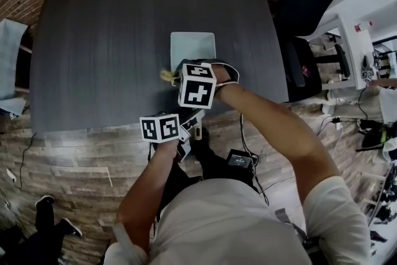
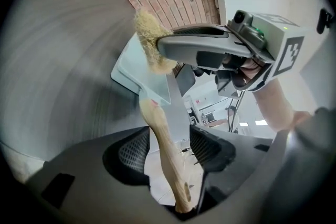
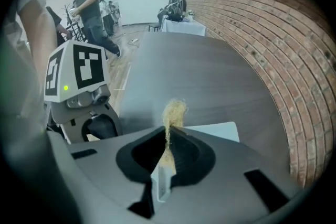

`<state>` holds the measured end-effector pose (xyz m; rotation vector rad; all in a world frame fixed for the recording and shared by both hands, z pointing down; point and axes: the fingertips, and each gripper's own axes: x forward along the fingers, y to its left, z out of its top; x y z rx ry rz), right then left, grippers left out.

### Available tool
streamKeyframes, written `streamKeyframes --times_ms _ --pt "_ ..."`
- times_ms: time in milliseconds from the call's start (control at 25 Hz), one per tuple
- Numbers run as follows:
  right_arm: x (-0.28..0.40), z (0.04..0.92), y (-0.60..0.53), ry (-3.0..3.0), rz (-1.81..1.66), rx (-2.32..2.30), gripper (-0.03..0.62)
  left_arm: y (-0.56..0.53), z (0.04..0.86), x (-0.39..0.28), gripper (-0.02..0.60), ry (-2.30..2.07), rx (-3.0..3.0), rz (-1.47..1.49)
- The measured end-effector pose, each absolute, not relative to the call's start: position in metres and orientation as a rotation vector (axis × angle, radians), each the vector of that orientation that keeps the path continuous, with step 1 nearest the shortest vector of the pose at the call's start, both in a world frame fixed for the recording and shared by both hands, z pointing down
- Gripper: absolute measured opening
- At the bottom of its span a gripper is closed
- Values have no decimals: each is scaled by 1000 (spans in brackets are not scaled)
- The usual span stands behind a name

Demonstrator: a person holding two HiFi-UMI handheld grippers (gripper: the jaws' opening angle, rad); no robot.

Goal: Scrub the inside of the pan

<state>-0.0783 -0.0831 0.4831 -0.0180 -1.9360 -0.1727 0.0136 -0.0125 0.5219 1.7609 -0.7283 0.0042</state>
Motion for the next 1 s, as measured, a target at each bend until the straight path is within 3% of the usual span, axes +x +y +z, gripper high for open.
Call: streamKeyframes --times_ms 680,1000 --pt "-38 437 -95 -2071 -18 224 32 -24 469 -48 230 -846 1781 -163" --pt "-11 407 -93 -2143 65 393 32 -18 410 -62 58 -785 1886 -360"
